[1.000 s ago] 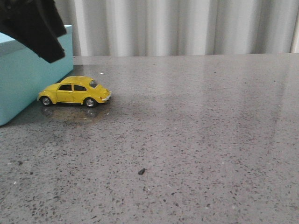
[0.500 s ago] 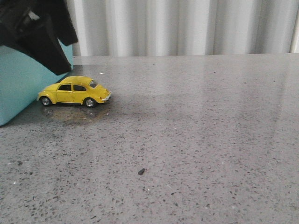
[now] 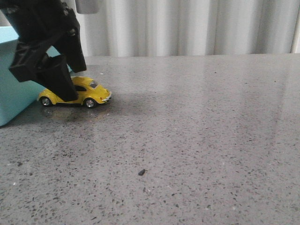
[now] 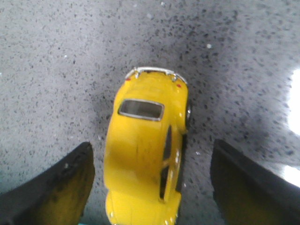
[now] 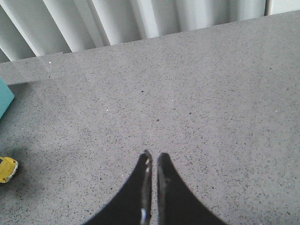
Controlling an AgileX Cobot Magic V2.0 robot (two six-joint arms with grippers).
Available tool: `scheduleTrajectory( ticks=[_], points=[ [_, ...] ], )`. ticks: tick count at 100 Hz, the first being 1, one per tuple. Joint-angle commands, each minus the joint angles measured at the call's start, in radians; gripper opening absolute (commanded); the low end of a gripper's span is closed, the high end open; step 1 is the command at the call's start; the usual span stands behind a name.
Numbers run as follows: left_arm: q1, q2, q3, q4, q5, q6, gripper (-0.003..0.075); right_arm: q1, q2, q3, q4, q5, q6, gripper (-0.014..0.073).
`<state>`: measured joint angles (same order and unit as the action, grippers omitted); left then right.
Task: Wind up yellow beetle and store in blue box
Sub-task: 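Lower the left gripper and close it around the yellow car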
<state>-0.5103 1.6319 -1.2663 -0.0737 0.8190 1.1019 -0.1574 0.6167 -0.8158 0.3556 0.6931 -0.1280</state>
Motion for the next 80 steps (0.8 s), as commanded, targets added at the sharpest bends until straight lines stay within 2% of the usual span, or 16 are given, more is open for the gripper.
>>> scheduleTrajectory(
  ticks=[1,58,80],
  points=[
    [-0.005,-0.018,-0.034,-0.005,-0.055,0.001,0.0483,0.000,0.002,-0.024,0.015,-0.077,-0.009,-0.0061],
    [-0.003,0.030,-0.036,0.010,-0.056,0.001,0.0478,0.002,0.002,-0.024,0.015,-0.077,-0.009,-0.0061],
    [0.014,0.043,-0.036,0.013,-0.056,-0.001,0.0427,0.005,0.002,-0.024,0.015,-0.077,-0.009,-0.0061]
  ],
)
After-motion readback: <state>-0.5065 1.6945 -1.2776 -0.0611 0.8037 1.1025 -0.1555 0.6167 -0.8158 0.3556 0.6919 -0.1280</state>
